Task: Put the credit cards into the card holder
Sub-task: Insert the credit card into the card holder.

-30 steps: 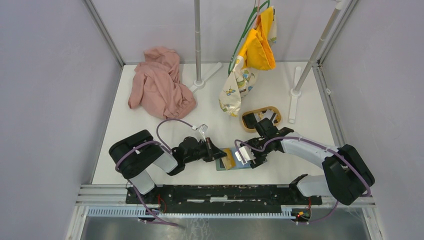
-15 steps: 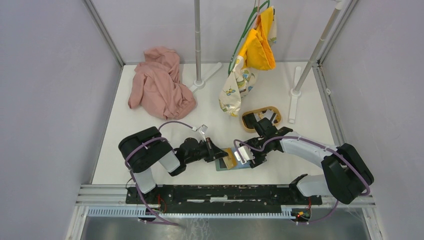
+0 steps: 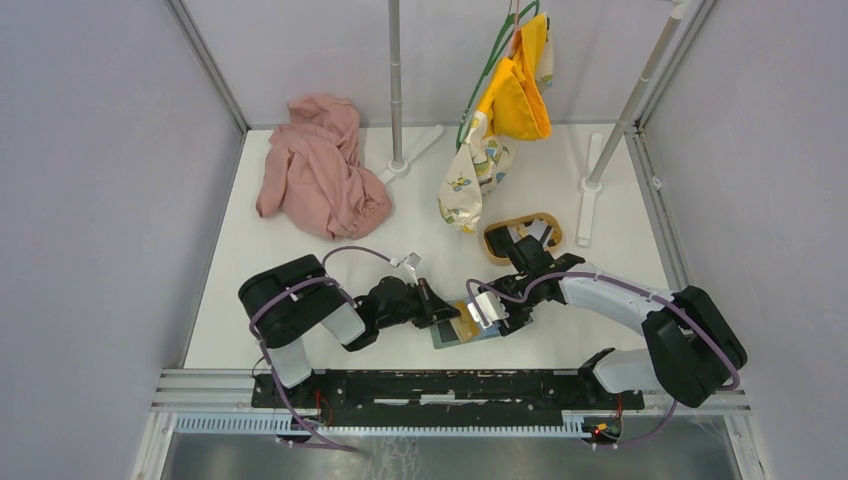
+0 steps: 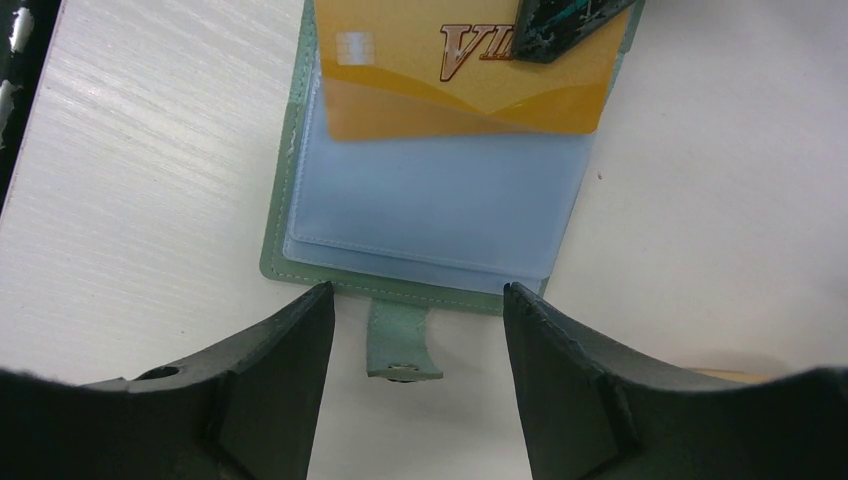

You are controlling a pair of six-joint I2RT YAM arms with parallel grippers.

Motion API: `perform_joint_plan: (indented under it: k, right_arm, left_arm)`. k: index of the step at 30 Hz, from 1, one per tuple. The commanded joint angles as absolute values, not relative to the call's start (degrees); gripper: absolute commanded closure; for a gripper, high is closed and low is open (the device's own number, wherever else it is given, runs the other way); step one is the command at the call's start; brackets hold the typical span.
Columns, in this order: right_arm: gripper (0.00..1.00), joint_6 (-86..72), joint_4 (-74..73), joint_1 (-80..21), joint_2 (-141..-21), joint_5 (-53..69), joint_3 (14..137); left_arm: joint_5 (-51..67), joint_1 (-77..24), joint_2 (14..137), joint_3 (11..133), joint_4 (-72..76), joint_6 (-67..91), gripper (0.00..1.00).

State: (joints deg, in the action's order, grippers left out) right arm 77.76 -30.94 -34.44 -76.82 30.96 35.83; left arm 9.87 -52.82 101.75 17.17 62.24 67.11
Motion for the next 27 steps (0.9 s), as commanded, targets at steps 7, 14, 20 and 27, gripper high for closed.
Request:
perform_joint_plan:
  k: [7,14,20,27]
  right_arm:
    - [0.31,77.51,-31.46,-34.98,-78.09,28.95,36.21]
    - [0.31,77.26,-31.37,-35.24,-78.22,28.8,36.21]
    - [0.31,77.24,-31.26,-35.35,-78.26,28.81,36.21]
    - [0.32,77.23,-31.22,-35.71,-78.29,28.62,36.16]
  left_arm:
    - [6.21,-53.37,96.93,18.96,48.79,71.75,0.98]
    - [7.42,-53.44,97.31,20.65,47.13,71.28,0.98]
    - [9.31,-53.45,100.01,21.82,49.71,71.71,0.98]
    - [11.03,-53.42,101.6,23.15,50.56,71.63,0.98]
